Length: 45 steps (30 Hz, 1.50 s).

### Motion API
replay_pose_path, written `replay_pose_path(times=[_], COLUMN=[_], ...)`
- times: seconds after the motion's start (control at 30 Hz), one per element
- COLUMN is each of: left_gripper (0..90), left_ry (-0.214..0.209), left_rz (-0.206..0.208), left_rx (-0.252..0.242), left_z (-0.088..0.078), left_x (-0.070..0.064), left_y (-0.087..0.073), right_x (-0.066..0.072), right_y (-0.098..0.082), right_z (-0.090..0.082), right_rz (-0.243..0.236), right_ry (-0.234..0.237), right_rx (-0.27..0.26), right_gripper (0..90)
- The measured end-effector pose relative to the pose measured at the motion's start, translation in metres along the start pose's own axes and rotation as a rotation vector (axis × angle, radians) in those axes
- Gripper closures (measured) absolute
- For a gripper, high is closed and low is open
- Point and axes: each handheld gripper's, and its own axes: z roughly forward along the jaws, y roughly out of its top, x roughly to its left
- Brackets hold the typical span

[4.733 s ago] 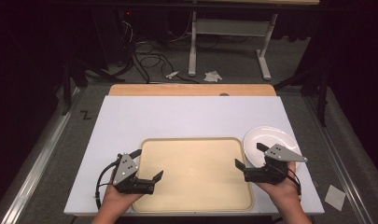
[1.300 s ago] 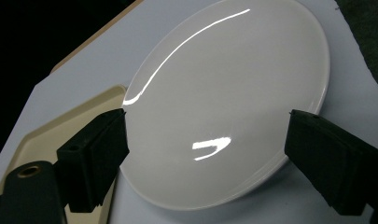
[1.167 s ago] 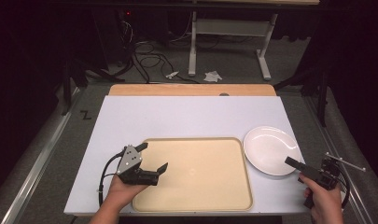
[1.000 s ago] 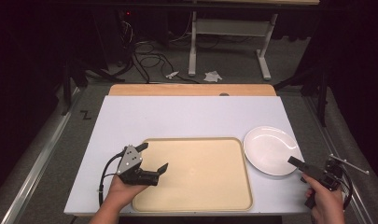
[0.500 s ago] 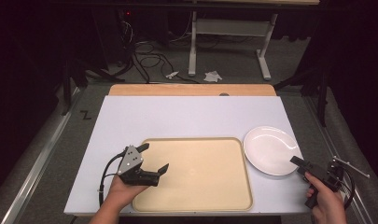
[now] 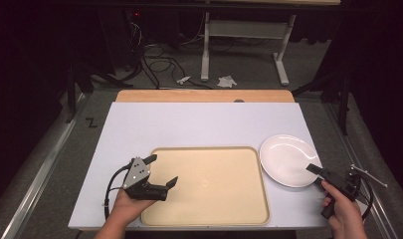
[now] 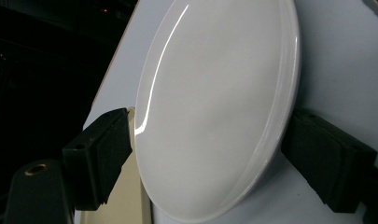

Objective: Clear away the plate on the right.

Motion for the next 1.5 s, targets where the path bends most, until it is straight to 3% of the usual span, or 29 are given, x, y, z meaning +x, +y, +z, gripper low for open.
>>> replay_pose_path(times=[0.27,0.57,0.7,0.77,0.87,1.23,1.5], left_gripper=[3.6,3.9,4.0,4.0,4.0,4.1,4.0], left_ry=[0.004,-0.001,-0.002,-0.005,-0.007,-0.013,-0.014], left_rz=[-0.009,-0.006,-0.007,-0.005,-0.005,-0.003,-0.001], left_rx=[-0.003,-0.003,-0.009,-0.01,-0.012,-0.013,-0.01], left_z=[-0.004,-0.003,-0.004,-0.004,-0.004,-0.004,-0.003], left_x=[0.001,0.0,0.0,-0.001,-0.001,-0.002,-0.002], left_y=[-0.001,-0.001,-0.001,-0.001,-0.001,-0.001,-0.001], right_x=[0.0,-0.003,-0.005,-0.007,-0.01,-0.013,-0.018], right_y=[0.002,0.003,0.005,0.006,0.007,0.007,0.008], right_z=[0.006,0.006,0.005,0.003,0.002,0.001,0.0], right_rz=[0.031,0.03,0.045,0.039,0.039,0.025,0.074], right_ry=[0.014,0.03,0.012,-0.016,-0.022,-0.062,-0.071], right_rx=[0.003,0.008,0.018,0.033,0.037,0.04,0.041], right_gripper=[16.7,17.7,28.0,39.9,46.2,61.8,76.3])
